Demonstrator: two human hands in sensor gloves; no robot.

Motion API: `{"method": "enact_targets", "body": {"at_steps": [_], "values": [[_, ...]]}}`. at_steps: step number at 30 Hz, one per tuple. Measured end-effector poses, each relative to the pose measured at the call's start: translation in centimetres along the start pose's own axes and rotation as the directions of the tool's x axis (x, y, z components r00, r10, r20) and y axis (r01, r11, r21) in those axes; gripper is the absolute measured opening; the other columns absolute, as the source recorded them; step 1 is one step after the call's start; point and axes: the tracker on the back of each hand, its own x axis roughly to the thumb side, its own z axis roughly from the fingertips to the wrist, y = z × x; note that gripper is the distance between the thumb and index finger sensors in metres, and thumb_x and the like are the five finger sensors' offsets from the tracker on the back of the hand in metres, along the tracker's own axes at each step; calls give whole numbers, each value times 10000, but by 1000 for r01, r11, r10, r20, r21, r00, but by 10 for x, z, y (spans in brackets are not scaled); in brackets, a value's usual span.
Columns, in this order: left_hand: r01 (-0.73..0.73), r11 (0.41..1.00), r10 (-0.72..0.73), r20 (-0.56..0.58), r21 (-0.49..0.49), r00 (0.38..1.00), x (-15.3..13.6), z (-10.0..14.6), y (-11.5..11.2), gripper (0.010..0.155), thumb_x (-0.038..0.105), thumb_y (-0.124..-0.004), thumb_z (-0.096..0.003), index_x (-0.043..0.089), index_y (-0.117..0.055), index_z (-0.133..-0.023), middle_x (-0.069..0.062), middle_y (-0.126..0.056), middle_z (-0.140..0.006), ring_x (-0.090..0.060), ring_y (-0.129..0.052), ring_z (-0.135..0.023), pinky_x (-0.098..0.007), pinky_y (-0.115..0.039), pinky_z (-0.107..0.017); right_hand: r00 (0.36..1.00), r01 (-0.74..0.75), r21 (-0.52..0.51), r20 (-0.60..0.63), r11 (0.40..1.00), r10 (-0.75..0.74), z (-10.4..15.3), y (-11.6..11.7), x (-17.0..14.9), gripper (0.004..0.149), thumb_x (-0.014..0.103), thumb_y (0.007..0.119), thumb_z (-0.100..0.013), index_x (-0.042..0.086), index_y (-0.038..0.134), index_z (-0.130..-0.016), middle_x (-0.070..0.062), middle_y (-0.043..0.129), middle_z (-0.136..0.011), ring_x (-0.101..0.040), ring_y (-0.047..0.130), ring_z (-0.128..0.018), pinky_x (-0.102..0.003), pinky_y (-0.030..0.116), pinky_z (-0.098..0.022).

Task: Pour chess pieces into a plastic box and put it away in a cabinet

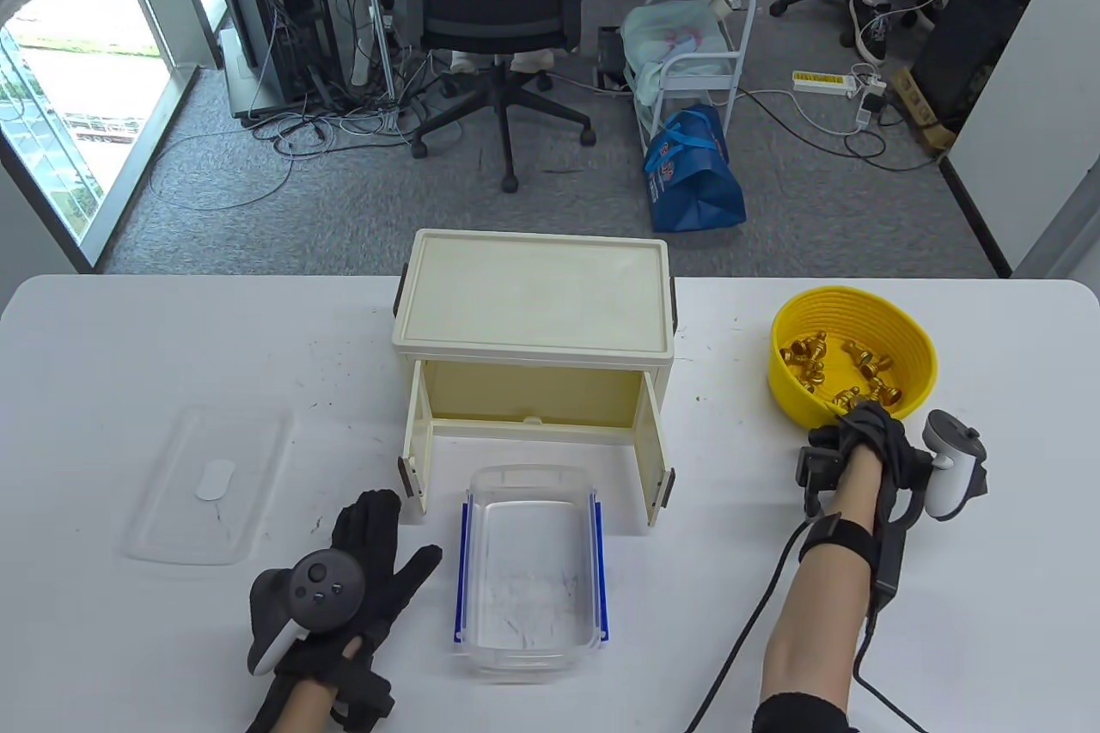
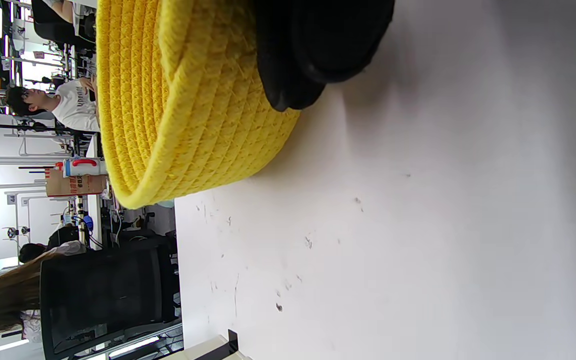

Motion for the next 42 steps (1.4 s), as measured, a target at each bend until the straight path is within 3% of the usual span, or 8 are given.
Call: {"method": "enact_targets", "body": {"at_steps": [9, 23, 27, 34, 42], "values": [[-6, 1000, 7, -4, 13, 1000, -2, 0, 3, 888, 630, -515, -668, 22, -250, -1258, -329, -291, -1270, -616, -312, -1101, -739, -455, -731, 996, -18, -33, 90, 999, 21, 27, -3, 17, 647, 311, 545, -702, -174, 286, -1044, -323, 834, -751, -312, 964, -508, -344, 811, -387], [-46, 999, 46, -18, 25, 999, -7, 1, 6, 886, 625, -518, -669, 16, -261, -1258, -333, -302, -1267, -621, -322, -1096, -739, -459, -728, 911, -226, -14, 350, 974, 217, 143, -5, 84, 646, 307, 577, -689, -178, 328, -1037, -332, 856, -714, -321, 973, -468, -352, 814, -357], [-55, 998, 56, -27, 16, 998, -9, 1, 5, 881, 621, -520, -669, 18, -264, -1257, -338, -307, -1265, -624, -328, -1093, -734, -462, -730, 869, -293, 40, 429, 955, 248, 176, 7, 97, 642, 306, 586, -685, -172, 346, -1041, -333, 864, -704, -325, 977, -456, -354, 815, -349], [-52, 999, 53, -28, 13, 998, -10, 2, 6, 879, 618, -521, -670, 14, -266, -1256, -338, -310, -1264, -625, -332, -1089, -733, -467, -728, 798, -419, 136, 527, 898, 293, 213, 43, 101, 637, 298, 599, -680, -164, 360, -1048, -345, 864, -703, -338, 977, -454, -363, 816, -345], [-79, 997, 79, -18, 26, 997, -10, 5, 8, 867, 605, -518, -674, 10, -271, -1255, -343, -318, -1260, -629, -340, -1084, -727, -472, -728, 724, -550, 189, 593, 813, 352, 228, 88, 84, 615, 281, 625, -668, -114, 396, -1081, -360, 863, -715, -361, 984, -460, -375, 826, -347]]}}
